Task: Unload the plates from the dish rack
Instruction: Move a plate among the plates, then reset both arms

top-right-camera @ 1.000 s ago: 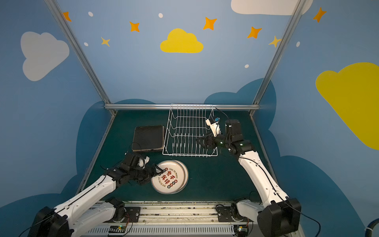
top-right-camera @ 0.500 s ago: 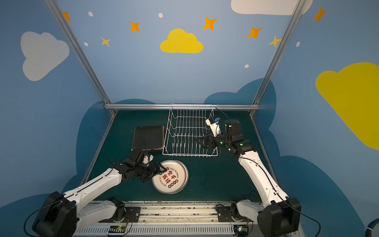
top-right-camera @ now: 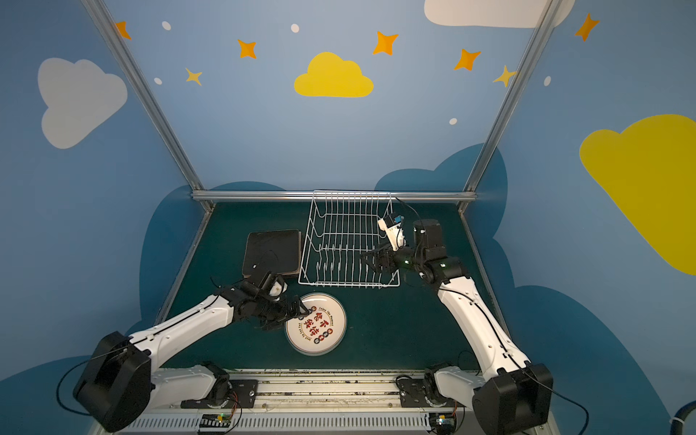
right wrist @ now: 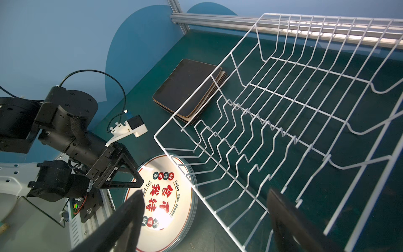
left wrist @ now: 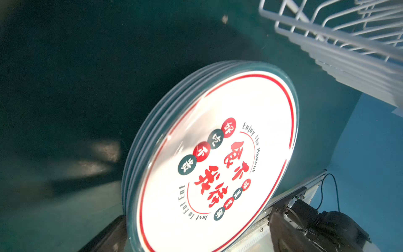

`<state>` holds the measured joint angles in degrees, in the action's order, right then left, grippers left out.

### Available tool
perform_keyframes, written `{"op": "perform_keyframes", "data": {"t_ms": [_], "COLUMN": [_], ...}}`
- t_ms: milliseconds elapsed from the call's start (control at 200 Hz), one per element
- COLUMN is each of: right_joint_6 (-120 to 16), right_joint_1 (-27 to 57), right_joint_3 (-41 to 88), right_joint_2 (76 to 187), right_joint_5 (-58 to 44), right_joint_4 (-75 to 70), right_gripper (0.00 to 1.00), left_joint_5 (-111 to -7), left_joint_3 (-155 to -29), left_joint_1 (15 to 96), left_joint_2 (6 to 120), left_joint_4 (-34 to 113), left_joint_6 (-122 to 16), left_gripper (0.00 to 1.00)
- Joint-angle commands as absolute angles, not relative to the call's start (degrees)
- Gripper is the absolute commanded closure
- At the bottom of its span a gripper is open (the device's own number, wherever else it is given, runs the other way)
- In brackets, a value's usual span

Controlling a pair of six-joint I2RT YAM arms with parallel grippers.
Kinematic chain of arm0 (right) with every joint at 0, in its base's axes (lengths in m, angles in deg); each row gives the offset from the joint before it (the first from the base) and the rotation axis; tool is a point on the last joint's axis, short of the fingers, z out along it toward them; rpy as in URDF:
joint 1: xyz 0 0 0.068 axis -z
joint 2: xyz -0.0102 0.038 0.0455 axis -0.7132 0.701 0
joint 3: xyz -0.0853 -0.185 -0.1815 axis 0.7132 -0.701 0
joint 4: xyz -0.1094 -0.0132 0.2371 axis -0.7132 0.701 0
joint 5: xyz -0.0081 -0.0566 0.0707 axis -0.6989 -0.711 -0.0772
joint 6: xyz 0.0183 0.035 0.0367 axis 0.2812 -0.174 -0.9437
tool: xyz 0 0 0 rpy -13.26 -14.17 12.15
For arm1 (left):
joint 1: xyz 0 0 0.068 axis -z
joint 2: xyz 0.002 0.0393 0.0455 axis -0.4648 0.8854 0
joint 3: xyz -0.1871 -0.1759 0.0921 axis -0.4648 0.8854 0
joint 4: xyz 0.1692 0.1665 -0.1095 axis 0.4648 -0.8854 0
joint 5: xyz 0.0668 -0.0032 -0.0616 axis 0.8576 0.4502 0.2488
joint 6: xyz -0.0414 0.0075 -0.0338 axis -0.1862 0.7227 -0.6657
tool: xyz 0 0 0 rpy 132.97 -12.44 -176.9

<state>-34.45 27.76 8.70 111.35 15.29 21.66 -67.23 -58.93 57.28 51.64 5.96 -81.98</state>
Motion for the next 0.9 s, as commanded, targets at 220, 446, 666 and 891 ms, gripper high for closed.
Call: {"op": "perform_keyframes", "data": {"t_ms": [220, 446, 666, 891], "right_joint_6": [-34.0, -34.1, -34.5, -36.9], "right_joint_1": [27.6, 27.6, 28.7, 34.5], "right_joint_3": [8.1, 7.8, 2.0, -3.3], "right_joint_2": [110.7, 109.5, 103.1, 97.4], "right_joint_5": [14.7, 11.1, -3.3, -19.0], "right_joint_4": [22.1, 20.8, 13.1, 8.3], "right_gripper": [0.12, 0.12, 0.10, 0.07], "left_joint_5": [-62.7, -53.2, -37.3, -17.1], "left_joint_3": [-60.8, -67.3, -72.1, -65.5], "left_joint_1": [57.0, 56.1, 54.9, 52.6], "left_joint_2": [45.2, 39.0, 30.4, 23.8], "left_joint_4": [1.8, -3.4, -2.2, 7.4], "left_joint_6": [-79.3, -74.2, -66.1, -58.5], "left_gripper": [0.00, 0.00, 0.00, 0.00]}}
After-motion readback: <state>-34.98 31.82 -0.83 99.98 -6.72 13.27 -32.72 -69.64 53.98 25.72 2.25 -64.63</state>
